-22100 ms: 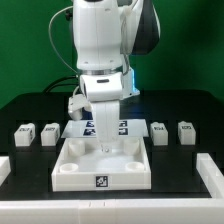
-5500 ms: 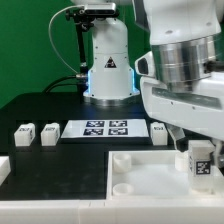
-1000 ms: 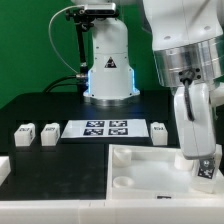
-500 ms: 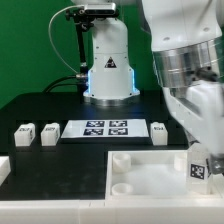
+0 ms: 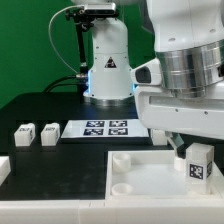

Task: Assemble one leg

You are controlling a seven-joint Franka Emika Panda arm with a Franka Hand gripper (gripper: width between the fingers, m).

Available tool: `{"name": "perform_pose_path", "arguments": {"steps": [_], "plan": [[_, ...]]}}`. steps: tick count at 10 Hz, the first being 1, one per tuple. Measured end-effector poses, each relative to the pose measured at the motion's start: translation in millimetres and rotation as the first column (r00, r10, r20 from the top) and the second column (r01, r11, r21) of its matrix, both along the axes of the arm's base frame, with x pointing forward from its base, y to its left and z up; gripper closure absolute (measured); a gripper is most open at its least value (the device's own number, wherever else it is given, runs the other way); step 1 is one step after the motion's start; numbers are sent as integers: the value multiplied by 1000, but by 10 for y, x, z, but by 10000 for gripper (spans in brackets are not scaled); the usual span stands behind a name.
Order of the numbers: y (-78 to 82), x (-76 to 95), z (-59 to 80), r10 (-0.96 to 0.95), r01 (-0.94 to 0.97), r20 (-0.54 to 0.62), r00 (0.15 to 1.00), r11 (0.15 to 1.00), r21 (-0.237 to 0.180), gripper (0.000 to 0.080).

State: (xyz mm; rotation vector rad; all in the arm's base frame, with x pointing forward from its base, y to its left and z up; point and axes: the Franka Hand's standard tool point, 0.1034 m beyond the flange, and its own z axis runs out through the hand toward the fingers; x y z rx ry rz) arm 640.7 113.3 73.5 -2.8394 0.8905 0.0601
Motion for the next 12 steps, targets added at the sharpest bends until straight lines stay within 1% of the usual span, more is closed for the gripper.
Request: {"name": "perform_pose_path", "arguments": {"steps": [1,2,3,4,5,6,7,8,9,10,11,12], "plan": [[12,-1,-3,-23,23,-1,1000,1000,1,150],[17,-2,-3,-43,43,-5,999,999,1,231],[15,-2,-3,-44,44,-5,999,999,1,422],[15,-18,-15,-174,174,-33,984,985,5,422],[10,-21,-18,-282,283,-53,958,959,2,500],[8,-21,-18,-394,395,-74,916,919,-3,500],[-1,-17,-16,-585,589,-110,804,808,3,500],[20,-16,-13,-745,752,-149,650,659,-11,502],[39,-11,-18,-839,849,-173,516,527,-23,502],[32,-13,-22,-889,902,-189,417,430,-33,505],[32,-7,-19,-915,930,-197,351,366,-44,506],[35,-4,-18,-923,937,-198,330,345,-47,506]]}}
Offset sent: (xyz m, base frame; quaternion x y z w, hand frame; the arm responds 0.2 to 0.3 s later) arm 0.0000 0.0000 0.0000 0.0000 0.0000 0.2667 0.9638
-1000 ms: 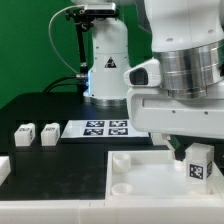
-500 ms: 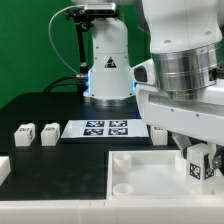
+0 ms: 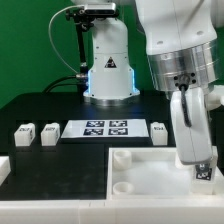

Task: Assemble one leg

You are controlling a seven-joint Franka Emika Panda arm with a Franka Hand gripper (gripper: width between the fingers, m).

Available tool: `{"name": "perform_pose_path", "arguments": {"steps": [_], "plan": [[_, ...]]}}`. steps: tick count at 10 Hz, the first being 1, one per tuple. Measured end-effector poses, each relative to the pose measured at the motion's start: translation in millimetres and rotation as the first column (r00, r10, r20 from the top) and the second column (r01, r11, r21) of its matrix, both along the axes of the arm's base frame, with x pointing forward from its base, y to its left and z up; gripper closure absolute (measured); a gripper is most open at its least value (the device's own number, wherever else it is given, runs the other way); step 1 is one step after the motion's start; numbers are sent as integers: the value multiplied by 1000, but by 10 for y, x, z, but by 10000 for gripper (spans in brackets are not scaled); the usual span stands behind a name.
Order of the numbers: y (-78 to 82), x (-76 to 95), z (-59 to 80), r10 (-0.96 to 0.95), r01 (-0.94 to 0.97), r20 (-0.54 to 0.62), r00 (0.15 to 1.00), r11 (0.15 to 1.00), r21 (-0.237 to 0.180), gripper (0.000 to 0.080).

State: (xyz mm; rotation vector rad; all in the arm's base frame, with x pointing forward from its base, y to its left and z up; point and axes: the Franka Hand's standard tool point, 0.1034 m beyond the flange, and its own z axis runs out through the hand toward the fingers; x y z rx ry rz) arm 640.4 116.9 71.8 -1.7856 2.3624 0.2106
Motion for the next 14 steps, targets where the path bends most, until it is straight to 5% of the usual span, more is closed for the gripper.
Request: {"name": "perform_pose_path", "arguments": {"steps": [3,4,5,7,9,12,13,14], "plan": [[-1,-5,-11,53,-53,9,999,999,-3,404],[-9,10,-11,196,-195,44,980,981,-20,266],[8,2,-20,377,-374,75,923,926,-46,186],[41,-9,-24,583,-577,101,806,812,-88,157],[29,-10,-23,759,-748,120,640,651,-129,152],[-5,-7,3,993,-966,40,111,117,-230,150],[-11,10,-4,997,-964,41,62,71,-256,150],[-10,5,-10,993,-961,44,107,114,-251,177]]}}
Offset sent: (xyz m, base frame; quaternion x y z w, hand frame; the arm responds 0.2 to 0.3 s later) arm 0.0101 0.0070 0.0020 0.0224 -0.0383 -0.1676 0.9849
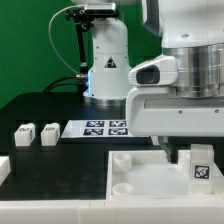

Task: Assemble one leg

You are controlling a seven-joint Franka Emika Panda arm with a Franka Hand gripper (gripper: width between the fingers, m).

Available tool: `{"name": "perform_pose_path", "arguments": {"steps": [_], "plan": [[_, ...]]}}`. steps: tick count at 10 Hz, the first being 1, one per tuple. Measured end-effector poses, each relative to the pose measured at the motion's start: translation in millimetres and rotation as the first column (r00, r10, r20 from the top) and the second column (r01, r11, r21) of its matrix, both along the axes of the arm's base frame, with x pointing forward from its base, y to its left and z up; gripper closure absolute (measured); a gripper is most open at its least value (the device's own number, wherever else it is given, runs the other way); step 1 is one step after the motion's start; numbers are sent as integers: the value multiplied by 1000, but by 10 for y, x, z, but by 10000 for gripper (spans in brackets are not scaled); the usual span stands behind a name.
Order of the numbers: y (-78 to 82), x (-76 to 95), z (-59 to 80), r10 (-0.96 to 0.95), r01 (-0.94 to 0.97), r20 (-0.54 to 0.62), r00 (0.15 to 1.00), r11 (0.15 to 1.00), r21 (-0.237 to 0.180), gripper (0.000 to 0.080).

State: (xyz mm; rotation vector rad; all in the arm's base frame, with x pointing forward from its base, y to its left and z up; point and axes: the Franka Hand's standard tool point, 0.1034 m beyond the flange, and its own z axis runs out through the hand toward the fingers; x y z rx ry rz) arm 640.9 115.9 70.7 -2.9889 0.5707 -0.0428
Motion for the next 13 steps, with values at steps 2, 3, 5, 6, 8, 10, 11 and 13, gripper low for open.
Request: {"name": "perform_pose_path", "arguments": {"steps": [2,3,5,6,8,10,11,13], "plan": [[2,-1,-3,-74,74,-7,997,997,5,350],[11,-4,-5,-172,173,-19,985,985,13,506],[-2,-8,-12,-360,361,-42,932,932,19,505],[-14,-5,-12,-533,535,-67,844,844,24,505],[-22,-11,-20,-786,794,-125,606,607,32,505],[-10,-17,-22,-918,932,-166,359,363,9,505],[-5,-17,-21,-955,971,-185,233,238,-5,505],[-17,-12,-18,-981,999,-193,35,42,-32,505]]}}
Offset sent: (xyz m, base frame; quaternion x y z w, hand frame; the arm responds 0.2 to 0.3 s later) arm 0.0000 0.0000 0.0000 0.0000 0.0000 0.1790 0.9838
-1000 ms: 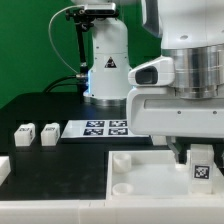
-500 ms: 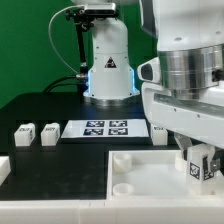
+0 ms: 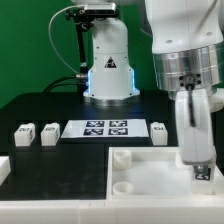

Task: Assemble one leg

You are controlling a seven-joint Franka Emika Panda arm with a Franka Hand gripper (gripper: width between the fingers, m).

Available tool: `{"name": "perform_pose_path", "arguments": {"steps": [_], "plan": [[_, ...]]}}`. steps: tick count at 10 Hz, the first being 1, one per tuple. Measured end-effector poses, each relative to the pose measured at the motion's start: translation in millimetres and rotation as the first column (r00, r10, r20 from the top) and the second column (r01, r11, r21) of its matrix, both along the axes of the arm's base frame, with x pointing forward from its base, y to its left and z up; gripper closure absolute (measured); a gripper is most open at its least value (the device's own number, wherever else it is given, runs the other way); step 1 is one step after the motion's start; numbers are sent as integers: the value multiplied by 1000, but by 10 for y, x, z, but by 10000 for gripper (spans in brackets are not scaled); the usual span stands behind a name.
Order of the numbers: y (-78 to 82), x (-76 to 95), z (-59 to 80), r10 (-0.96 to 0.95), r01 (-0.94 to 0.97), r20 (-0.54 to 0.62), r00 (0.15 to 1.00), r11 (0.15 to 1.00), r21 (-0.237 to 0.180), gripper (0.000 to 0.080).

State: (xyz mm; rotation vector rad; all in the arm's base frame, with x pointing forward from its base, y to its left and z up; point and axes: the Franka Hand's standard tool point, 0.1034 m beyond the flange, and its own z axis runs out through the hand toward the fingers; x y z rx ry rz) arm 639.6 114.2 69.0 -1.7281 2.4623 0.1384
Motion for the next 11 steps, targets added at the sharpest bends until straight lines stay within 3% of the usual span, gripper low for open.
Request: {"name": "perform_pose_path", "arguments": {"steps": [4,5,6,7,8,10,11], "plan": [[-1,-9,2,-18,18,0,1000,1000,-23,504],[9,-14,-3,-14,14,-1,1000,1000,-20,442],[11,-15,-4,-13,13,-1,1000,1000,-20,278],[28,-14,4,-10,10,1,1000,1000,-19,278],[135,-15,98,1,0,17,1000,1000,-14,177],[278,16,399,14,-14,52,999,1000,5,158],[306,27,428,20,-20,51,999,1000,8,151]]}}
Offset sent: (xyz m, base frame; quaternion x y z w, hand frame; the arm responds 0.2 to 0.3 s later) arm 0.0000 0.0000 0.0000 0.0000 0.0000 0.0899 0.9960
